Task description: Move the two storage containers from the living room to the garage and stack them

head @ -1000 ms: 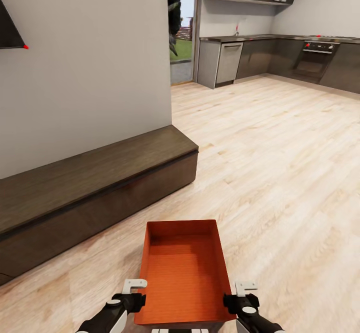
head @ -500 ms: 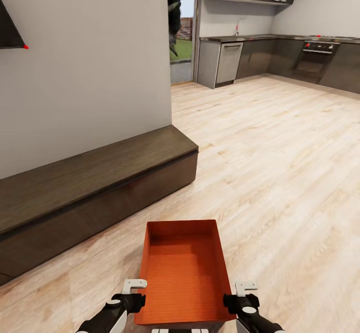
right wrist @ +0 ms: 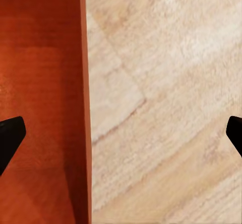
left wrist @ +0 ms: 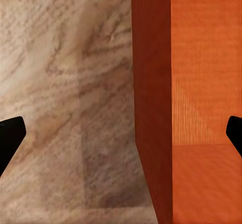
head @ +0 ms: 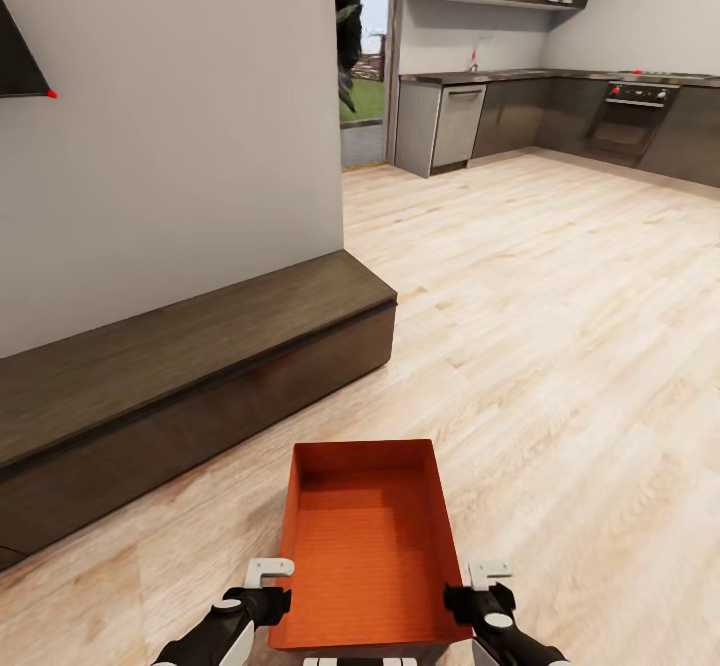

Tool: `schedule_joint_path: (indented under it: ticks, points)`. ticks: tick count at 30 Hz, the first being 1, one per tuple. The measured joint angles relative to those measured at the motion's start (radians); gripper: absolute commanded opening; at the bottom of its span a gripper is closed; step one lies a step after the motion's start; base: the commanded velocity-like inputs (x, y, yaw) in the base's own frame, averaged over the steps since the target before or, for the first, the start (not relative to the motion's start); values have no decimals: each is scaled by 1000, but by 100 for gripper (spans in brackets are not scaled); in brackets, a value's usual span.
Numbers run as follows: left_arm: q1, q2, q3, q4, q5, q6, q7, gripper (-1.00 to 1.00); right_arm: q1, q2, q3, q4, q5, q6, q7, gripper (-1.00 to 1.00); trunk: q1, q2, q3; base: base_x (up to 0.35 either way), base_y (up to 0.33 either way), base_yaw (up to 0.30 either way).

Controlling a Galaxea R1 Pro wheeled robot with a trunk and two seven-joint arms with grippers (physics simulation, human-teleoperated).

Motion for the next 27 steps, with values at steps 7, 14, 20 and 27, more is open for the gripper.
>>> schedule_joint_path:
  ticks: [7, 14, 20, 27]
  points:
    - [0, 0, 0, 0, -1, 0, 0, 100, 0, -1, -2, 0, -1, -22, 3, 100, 0, 0, 0, 0, 0, 0]
    - [0, 0, 0, 0, -1, 0, 0, 100, 0, 0, 0, 0, -1, -23, 3, 100, 0, 0, 0, 0, 0, 0]
    - [0, 0, 0, 0, -1, 0, 0, 100, 0, -1, 0, 0, -1, -22, 3, 100, 0, 0, 0, 0, 0, 0]
    - [0, 0, 0, 0, -1, 0, 0, 100, 0, -1, 1, 0, 0, -23, 3, 100, 0, 0, 0, 0, 0, 0]
